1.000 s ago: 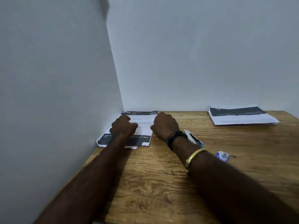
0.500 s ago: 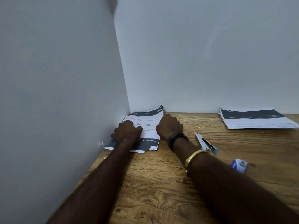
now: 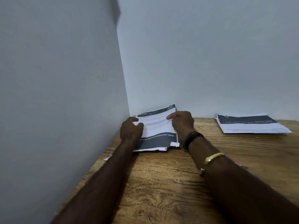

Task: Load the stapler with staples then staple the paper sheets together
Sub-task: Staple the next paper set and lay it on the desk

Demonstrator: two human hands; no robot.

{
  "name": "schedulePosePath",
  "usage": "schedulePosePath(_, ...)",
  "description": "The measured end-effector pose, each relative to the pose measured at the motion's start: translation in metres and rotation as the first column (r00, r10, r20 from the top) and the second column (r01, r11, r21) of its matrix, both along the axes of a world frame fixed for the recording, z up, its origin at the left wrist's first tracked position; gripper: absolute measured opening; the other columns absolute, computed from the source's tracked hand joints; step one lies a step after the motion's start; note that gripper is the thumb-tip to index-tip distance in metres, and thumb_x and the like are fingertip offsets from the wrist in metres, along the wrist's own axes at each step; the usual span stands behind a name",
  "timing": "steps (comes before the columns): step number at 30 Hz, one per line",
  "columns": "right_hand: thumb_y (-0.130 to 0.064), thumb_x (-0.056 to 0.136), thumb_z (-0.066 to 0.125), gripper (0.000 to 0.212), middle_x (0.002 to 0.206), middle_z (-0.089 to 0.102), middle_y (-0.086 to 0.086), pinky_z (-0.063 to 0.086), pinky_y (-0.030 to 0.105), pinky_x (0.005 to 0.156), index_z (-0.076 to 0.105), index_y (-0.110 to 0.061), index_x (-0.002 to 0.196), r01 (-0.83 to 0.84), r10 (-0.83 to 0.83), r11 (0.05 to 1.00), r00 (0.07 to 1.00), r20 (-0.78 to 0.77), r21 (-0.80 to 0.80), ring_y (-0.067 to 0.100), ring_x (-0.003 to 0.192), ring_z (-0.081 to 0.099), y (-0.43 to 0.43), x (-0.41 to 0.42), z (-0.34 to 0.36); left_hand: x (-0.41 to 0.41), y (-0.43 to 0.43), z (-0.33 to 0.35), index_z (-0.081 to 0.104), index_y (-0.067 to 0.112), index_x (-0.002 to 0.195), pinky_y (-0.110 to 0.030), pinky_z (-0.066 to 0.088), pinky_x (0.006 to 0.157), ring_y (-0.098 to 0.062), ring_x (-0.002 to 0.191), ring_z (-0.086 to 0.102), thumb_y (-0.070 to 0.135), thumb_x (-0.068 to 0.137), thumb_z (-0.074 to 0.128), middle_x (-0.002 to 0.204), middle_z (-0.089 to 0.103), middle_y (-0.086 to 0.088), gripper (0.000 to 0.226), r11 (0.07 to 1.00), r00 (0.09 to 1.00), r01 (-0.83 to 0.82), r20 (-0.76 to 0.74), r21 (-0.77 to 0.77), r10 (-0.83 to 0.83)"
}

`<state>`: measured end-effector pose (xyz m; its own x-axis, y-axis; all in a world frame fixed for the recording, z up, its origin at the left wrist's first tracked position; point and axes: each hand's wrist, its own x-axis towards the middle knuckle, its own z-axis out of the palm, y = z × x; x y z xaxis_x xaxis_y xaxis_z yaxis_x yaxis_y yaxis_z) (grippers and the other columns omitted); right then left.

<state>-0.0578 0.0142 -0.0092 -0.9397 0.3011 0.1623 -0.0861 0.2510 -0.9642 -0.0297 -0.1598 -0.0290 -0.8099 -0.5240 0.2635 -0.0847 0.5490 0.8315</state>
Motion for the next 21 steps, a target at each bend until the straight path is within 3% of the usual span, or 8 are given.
schedulePosePath(3, 0.01, 0.082, 0.043, 0.051, 0.102, 0.077, 0.002, 0.061, 0.037, 0.09, 0.078, -0.025, 0.068, -0.027, 0.024, 0.995, 0.999, -0.023, -0.098, 0.026, 0.1, 0.07, 0.018, -0.001, 0.0, 0.003, 0.006, 0.003, 0.071, 0.02, 0.115, -0.031, 0.047, 0.098, -0.028, 0.116, 0.064, 0.029, 0.086, 0.071, 0.125, 0.071, -0.006, 0.03, 0.991, 0.999, 0.025, -0.047, 0.135, -0.018)
schedulePosePath(6, 0.014, 0.082, 0.045, 0.052, 0.108, 0.077, 0.006, 0.06, 0.04, 0.095, 0.08, -0.024, 0.077, -0.062, 0.045, 0.978, 0.995, -0.084, -0.201, 0.028, 0.104, 0.07, 0.038, 0.0, -0.001, 0.004, 0.015, 0.007, 0.071, 0.015, 0.116, -0.043, 0.051, 0.107, -0.031, 0.118, 0.065, 0.032, 0.077, 0.078, 0.127, 0.07, -0.009, 0.043, 0.926, 0.992, 0.128, -0.05, 0.356, -0.118)
schedulePosePath(9, 0.016, 0.082, 0.048, 0.052, 0.106, 0.077, 0.007, 0.057, 0.036, 0.098, 0.078, -0.025, 0.076, -0.059, 0.025, 0.961, 0.992, -0.127, -0.271, 0.027, 0.107, 0.07, 0.056, 0.002, 0.0, 0.0, 0.021, 0.009, 0.072, 0.009, 0.11, -0.046, 0.053, 0.106, -0.033, 0.11, 0.069, 0.013, 0.076, 0.078, 0.124, 0.07, -0.02, 0.034, 0.819, 0.982, 0.189, -0.105, 0.541, -0.158)
schedulePosePath(12, 0.013, 0.086, 0.055, 0.041, 0.11, 0.076, 0.007, 0.054, 0.026, 0.09, 0.079, -0.02, 0.085, -0.085, 0.055, 0.961, 0.991, -0.118, -0.263, 0.023, 0.107, 0.068, 0.074, 0.004, -0.001, -0.003, 0.029, 0.01, 0.075, 0.011, 0.101, -0.044, 0.056, 0.103, -0.031, 0.103, 0.07, -0.006, 0.083, 0.068, 0.123, 0.07, -0.022, 0.026, 0.807, 0.976, 0.216, -0.138, 0.549, -0.168)
schedulePosePath(15, 0.004, 0.084, 0.075, 0.024, 0.109, 0.076, 0.01, 0.054, 0.024, 0.084, 0.08, -0.011, 0.101, -0.167, 0.151, 0.962, 0.985, -0.088, -0.214, 0.018, 0.094, 0.069, 0.09, 0.007, -0.003, -0.002, 0.038, 0.013, 0.076, 0.006, 0.108, -0.051, 0.058, 0.099, -0.038, 0.107, 0.073, -0.005, 0.087, 0.068, 0.114, 0.074, -0.023, 0.025, 0.778, 0.973, 0.23, -0.159, 0.585, -0.168)
schedulePosePath(19, -0.003, 0.082, 0.081, 0.023, 0.084, 0.072, 0.0, 0.043, 0.006, 0.051, 0.081, -0.008, 0.104, -0.106, 0.091, 0.985, 0.99, -0.107, -0.14, -0.004, 0.052, 0.057, 0.111, 0.011, -0.004, -0.001, 0.045, 0.014, 0.077, 0.007, 0.103, -0.042, 0.059, 0.097, -0.03, 0.092, 0.069, -0.002, 0.086, 0.074, 0.108, 0.075, -0.022, 0.02, 0.765, 0.968, 0.238, -0.211, 0.598, -0.136)
schedulePosePath(21, -0.002, 0.083, 0.08, 0.024, 0.088, 0.074, 0.002, 0.047, 0.008, 0.054, 0.08, -0.007, 0.106, -0.097, 0.085, 0.989, 0.99, -0.11, -0.114, -0.004, 0.055, 0.059, 0.117, 0.013, -0.002, -0.001, 0.049, 0.014, 0.078, 0.011, 0.102, -0.041, 0.058, 0.097, -0.03, 0.094, 0.069, -0.001, 0.086, 0.075, 0.11, 0.075, -0.02, 0.02, 0.778, 0.963, 0.246, -0.234, 0.578, -0.131)
